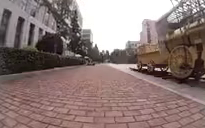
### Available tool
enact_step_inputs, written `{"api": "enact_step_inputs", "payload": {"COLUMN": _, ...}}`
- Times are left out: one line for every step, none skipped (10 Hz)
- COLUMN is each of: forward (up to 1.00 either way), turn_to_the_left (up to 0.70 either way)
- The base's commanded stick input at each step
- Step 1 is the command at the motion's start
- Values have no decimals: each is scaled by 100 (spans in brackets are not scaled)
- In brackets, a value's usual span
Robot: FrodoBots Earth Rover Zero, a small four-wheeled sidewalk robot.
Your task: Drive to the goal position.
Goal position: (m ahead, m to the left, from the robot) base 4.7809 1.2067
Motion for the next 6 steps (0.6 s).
{"api": "enact_step_inputs", "payload": {"forward": 70, "turn_to_the_left": 0}}
{"api": "enact_step_inputs", "payload": {"forward": 70, "turn_to_the_left": 0}}
{"api": "enact_step_inputs", "payload": {"forward": 70, "turn_to_the_left": 0}}
{"api": "enact_step_inputs", "payload": {"forward": 70, "turn_to_the_left": 0}}
{"api": "enact_step_inputs", "payload": {"forward": 70, "turn_to_the_left": 0}}
{"api": "enact_step_inputs", "payload": {"forward": 70, "turn_to_the_left": 0}}
